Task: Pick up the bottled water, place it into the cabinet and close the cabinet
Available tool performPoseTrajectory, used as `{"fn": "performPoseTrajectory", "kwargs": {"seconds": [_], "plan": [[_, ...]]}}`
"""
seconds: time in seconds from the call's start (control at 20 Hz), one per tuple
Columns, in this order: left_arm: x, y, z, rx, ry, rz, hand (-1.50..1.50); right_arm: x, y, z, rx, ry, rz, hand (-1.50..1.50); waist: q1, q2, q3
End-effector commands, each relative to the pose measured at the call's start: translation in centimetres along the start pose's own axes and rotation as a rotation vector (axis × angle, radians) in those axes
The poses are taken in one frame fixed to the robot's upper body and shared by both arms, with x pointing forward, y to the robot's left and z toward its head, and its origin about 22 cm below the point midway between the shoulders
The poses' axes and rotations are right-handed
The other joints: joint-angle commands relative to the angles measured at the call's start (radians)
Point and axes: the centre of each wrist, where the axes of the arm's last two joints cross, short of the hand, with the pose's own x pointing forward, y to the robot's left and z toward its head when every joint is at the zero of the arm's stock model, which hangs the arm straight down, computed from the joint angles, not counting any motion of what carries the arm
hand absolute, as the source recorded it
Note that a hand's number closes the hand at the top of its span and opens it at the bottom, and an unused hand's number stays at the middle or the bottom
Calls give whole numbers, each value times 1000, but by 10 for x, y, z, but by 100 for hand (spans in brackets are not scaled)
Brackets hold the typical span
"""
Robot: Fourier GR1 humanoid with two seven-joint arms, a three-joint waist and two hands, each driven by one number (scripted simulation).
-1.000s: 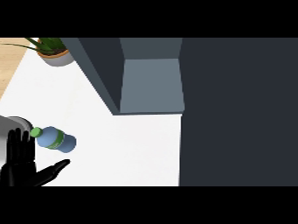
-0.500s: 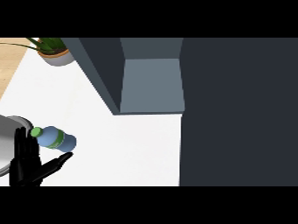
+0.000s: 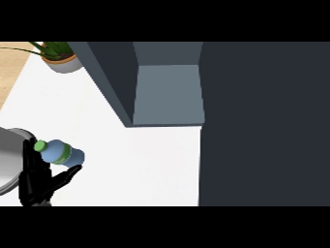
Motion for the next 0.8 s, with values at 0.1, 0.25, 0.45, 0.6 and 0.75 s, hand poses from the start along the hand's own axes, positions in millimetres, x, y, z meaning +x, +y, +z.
{"fn": "performPoseTrajectory", "kwargs": {"seconds": [0.1, 0.25, 0.45, 0.6, 0.75], "plan": [[-10, 1, -3, -46, -5, 130, -150, 31, 12, -5, 13, -77, 4, -150, -5, -2, 0], [-10, -23, -18, -58, -46, 165, -150, 37, 12, -14, 11, -90, 15, -150, 3, 1, 0], [-17, -10, -5, -49, -50, 183, 150, 37, 5, -13, 5, -78, 12, -150, 11, 1, 1], [-11, -36, -27, -60, -60, 192, 150, 47, 10, -9, 29, -60, 20, -150, 0, 0, 0], [-12, -27, -28, -54, -76, 214, 150, 31, 3, -9, 23, -49, 9, -150, 5, 1, 1]]}}
